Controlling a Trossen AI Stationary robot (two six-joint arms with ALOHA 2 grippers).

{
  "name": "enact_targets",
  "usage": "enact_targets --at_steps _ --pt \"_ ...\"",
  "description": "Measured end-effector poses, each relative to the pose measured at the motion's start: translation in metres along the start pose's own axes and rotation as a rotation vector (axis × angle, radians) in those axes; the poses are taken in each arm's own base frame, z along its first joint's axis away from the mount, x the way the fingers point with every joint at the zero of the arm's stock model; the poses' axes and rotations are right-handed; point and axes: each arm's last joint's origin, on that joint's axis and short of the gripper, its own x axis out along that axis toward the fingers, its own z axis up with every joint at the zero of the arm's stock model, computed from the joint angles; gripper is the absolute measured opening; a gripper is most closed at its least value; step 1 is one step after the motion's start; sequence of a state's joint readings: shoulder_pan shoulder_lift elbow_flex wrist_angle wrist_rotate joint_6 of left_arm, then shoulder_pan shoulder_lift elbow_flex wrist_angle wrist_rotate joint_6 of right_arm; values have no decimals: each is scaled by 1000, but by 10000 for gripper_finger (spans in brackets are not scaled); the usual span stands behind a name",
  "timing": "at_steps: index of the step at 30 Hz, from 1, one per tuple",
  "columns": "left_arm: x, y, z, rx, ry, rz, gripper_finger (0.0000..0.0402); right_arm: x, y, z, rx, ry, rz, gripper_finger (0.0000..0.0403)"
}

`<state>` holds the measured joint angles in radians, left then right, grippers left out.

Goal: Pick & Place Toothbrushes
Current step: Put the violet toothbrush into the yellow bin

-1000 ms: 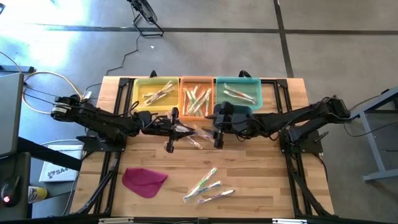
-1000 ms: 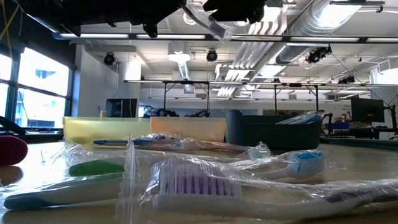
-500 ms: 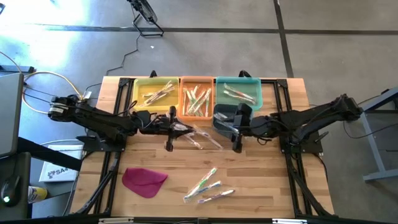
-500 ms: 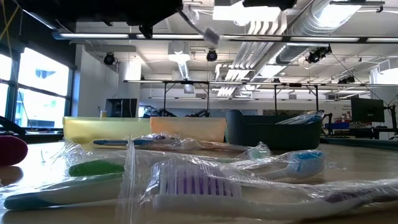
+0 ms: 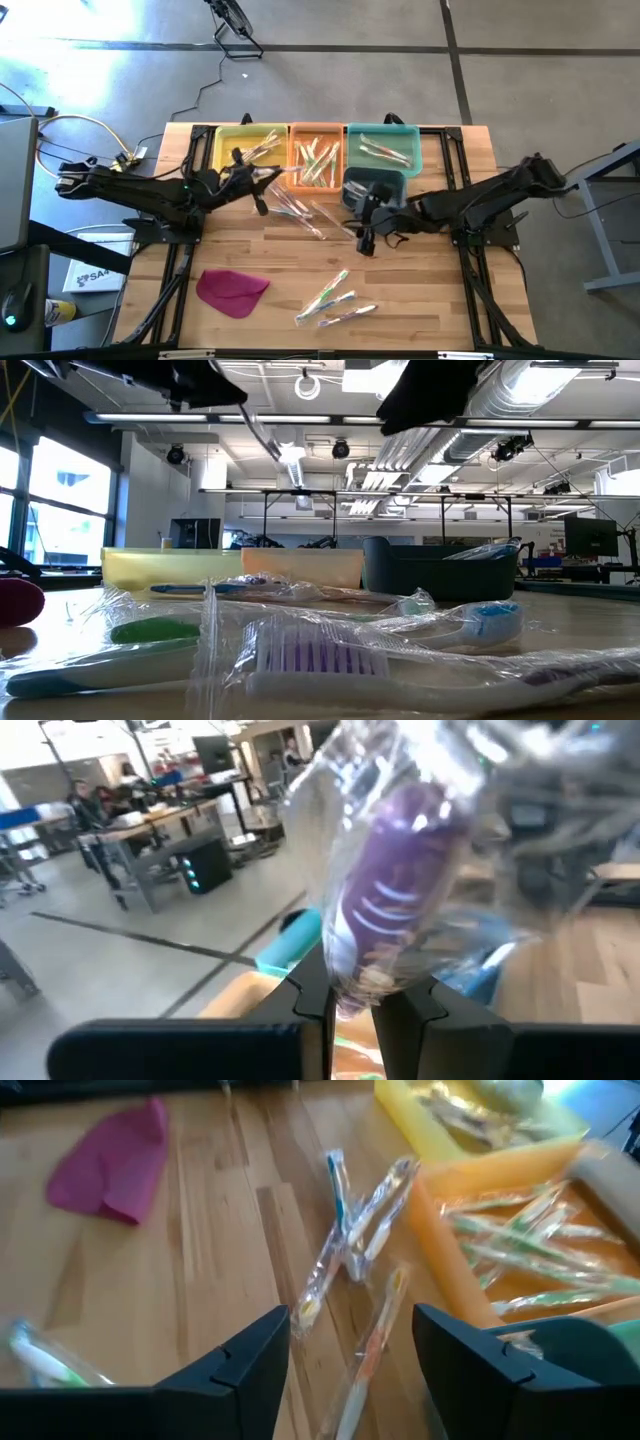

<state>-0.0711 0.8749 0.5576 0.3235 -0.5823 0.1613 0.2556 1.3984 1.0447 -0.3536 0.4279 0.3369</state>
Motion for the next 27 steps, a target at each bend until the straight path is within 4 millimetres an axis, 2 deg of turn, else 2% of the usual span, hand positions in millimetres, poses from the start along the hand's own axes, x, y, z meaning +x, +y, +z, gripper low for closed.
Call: enact_targets --at_steps 3,7,10,13,27 --pt "-5 5 2 7 9 47 40 18 4 -6 -7 30 -15 197" --pt "-7 10 -1 74 67 205 40 39 10 -12 -2 48 -8 189" --pt "-7 16 -6 132 131 346 40 50 16 -16 2 53 26 183" --pt "-4 25 -12 150 180 415 40 58 20 -17 13 47 77 177" --pt "22 71 -43 127 368 596 40 64 26 -12 40 -5 145 150"
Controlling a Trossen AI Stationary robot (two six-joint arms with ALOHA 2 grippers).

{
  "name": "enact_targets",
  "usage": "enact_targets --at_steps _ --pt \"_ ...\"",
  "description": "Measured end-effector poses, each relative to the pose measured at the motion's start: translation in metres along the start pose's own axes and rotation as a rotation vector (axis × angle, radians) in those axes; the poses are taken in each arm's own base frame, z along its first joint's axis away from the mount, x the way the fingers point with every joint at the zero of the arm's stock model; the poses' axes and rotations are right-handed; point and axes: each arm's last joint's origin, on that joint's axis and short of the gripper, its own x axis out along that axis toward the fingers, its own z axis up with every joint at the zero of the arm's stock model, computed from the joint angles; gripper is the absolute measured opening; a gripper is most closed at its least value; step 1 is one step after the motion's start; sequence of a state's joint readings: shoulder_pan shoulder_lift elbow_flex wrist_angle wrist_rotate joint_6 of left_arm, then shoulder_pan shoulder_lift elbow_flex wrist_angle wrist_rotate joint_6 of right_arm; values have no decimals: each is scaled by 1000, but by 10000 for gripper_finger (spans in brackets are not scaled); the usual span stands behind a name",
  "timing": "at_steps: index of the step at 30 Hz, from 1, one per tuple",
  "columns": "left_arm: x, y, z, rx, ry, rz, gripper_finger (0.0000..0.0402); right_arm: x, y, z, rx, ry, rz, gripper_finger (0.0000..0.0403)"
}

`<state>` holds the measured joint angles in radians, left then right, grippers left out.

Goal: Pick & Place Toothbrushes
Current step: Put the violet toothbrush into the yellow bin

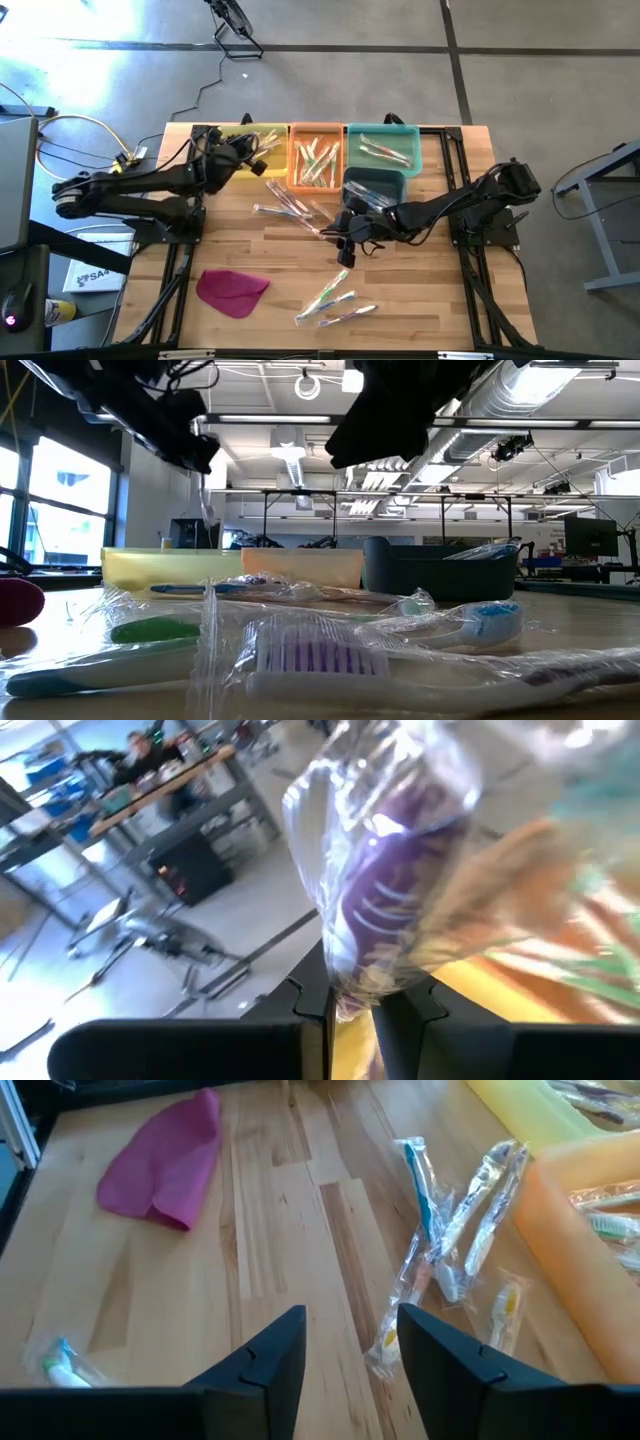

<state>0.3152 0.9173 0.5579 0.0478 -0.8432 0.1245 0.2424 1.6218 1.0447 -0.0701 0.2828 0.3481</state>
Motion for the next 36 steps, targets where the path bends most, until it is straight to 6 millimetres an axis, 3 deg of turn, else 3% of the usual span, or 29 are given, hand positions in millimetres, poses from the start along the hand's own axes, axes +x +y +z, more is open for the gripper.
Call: enact_targets --at_steps 19,36 --pt "72 -8 -51 103 309 118 40 0 1 3 9 -28 9 148" --pt "91 -14 -76 186 421 199 40 0 1 3 10 -34 10 148"
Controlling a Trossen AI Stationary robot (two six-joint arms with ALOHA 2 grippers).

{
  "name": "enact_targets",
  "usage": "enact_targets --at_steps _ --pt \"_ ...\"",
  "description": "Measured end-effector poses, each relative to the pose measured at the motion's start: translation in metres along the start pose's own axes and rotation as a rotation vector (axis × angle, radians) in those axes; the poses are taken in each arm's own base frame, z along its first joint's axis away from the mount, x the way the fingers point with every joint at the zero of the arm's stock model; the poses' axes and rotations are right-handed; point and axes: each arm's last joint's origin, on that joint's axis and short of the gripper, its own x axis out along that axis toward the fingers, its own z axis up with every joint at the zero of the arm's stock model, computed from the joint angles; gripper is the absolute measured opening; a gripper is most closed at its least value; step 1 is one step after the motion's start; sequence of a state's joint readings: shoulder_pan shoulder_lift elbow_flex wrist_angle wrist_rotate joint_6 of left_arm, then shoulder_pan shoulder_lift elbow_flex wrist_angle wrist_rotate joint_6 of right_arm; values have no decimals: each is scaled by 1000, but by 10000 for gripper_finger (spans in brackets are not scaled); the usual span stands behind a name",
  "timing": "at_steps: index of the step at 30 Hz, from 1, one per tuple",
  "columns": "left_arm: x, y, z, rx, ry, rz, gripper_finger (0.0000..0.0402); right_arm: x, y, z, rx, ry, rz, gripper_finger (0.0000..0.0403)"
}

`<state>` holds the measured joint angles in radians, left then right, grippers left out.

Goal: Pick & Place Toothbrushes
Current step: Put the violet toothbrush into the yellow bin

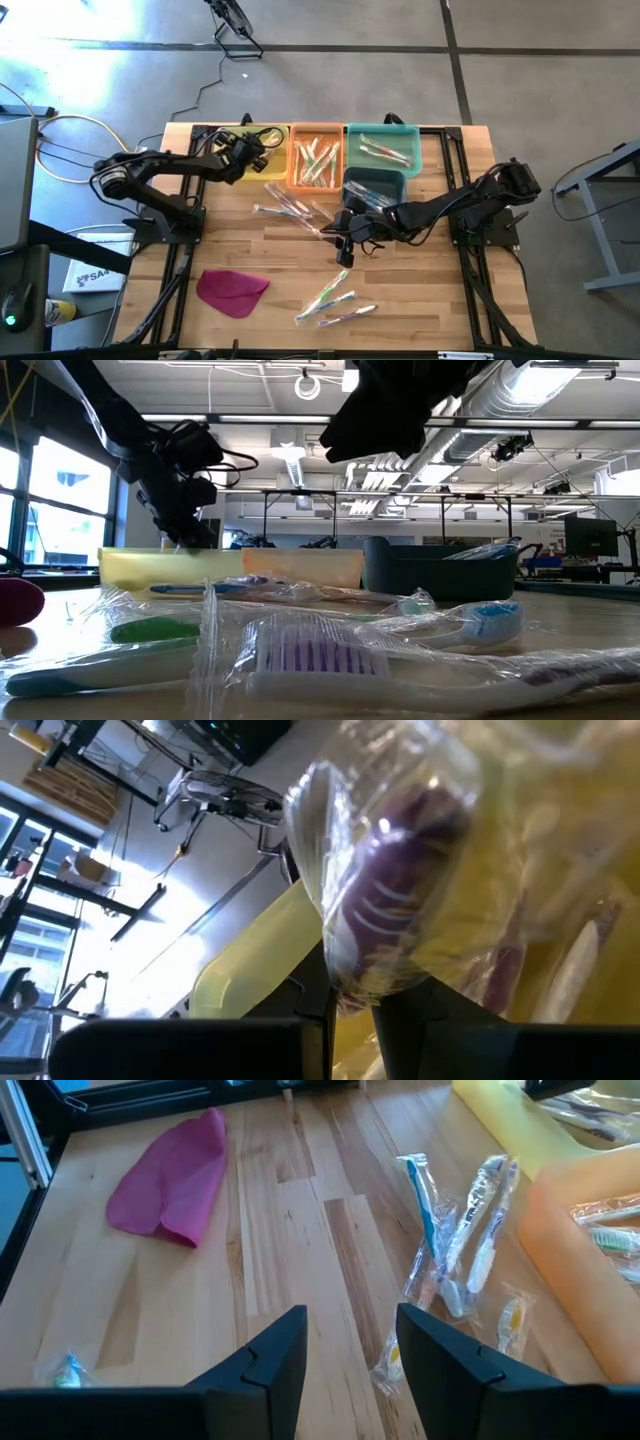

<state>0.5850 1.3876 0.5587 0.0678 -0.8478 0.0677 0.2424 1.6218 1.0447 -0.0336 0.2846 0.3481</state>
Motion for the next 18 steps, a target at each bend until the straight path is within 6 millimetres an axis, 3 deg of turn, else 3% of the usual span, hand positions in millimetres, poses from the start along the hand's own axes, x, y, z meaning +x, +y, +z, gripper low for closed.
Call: enact_targets --at_steps 8,18 --pt "1 -3 0 -18 -1 -30 46 0 0 0 0 -1 1 148" --pt "1 -4 4 -59 -37 -79 129 0 0 0 0 -1 1 148"
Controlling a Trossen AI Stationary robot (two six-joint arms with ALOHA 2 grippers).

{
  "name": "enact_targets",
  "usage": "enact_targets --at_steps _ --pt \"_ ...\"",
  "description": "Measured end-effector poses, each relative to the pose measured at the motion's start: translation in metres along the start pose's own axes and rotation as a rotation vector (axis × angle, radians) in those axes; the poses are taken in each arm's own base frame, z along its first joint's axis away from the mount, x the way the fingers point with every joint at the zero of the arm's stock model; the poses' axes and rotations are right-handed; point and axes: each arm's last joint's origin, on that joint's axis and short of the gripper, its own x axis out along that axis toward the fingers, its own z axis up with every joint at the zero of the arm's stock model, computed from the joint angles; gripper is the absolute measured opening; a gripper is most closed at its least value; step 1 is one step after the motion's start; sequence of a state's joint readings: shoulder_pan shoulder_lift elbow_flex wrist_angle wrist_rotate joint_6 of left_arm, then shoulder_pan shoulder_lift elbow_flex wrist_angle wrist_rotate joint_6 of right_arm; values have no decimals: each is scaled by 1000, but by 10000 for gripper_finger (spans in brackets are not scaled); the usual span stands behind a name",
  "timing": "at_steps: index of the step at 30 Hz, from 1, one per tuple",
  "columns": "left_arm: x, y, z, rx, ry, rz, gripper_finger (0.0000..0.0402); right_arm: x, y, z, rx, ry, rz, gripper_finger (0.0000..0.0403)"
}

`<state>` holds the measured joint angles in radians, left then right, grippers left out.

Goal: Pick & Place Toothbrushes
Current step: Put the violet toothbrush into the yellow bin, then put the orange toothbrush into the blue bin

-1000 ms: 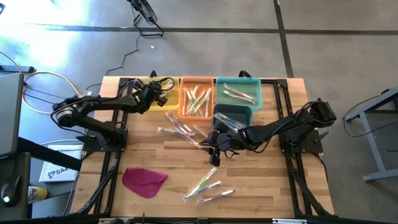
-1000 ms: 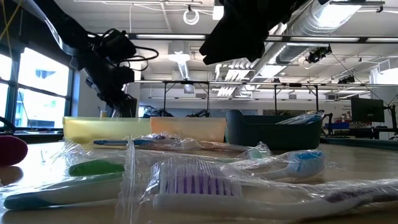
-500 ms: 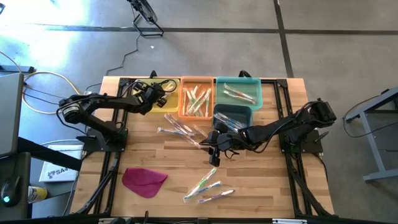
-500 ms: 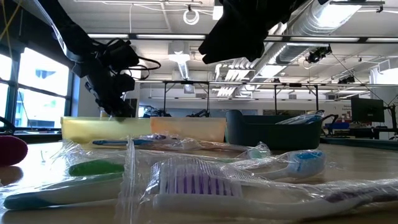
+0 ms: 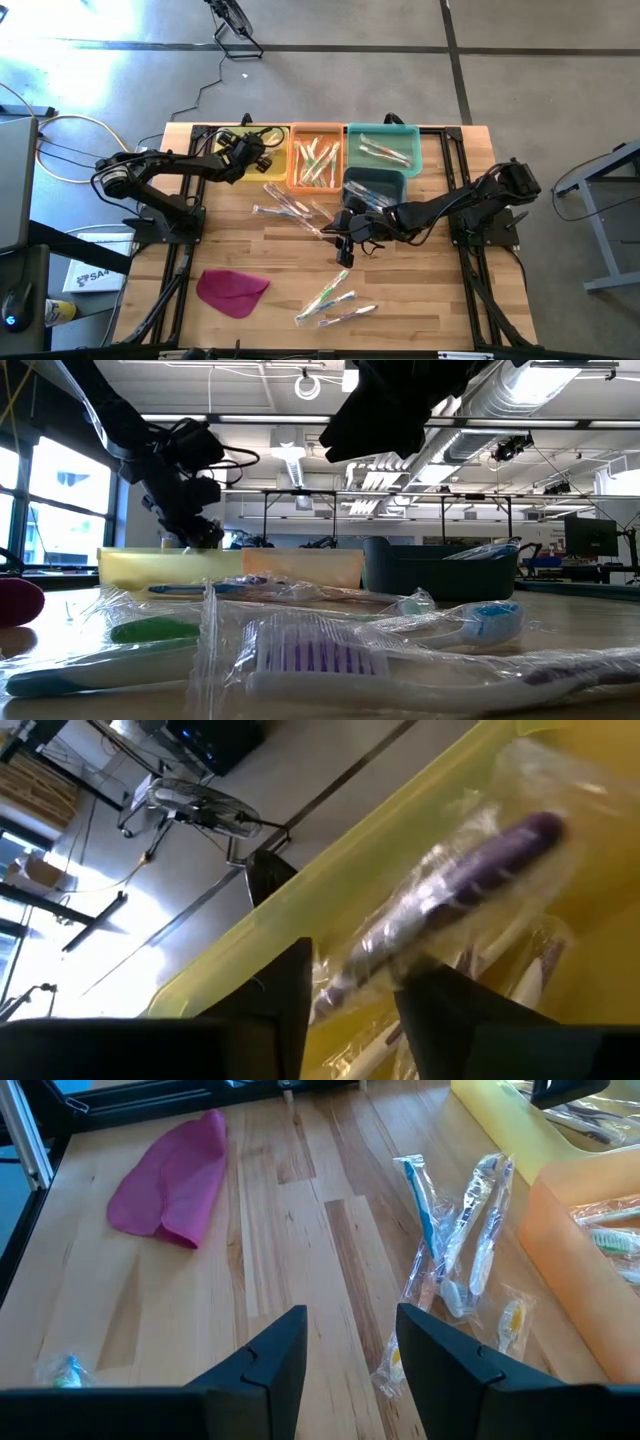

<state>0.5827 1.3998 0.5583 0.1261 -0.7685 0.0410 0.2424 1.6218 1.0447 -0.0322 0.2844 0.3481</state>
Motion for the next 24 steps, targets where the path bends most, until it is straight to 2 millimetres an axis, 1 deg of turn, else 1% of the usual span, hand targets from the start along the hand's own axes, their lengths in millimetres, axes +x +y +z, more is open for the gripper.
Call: enact_targets --at_steps 5,13,17,21,24 --pt "0 -1 1 -8 -11 -51 148 0 0 0 0 0 0 148" --pt "-1 -6 10 -95 -90 -217 150 0 0 0 -1 1 0 148" --pt "-2 -6 15 -152 -128 -271 150 0 0 0 -1 1 0 148" --pt "-3 -8 16 -215 -129 -329 150 0 0 0 -1 1 -1 148" --pt "-3 -9 16 -221 -129 -376 150 0 0 0 -1 1 -1 148"
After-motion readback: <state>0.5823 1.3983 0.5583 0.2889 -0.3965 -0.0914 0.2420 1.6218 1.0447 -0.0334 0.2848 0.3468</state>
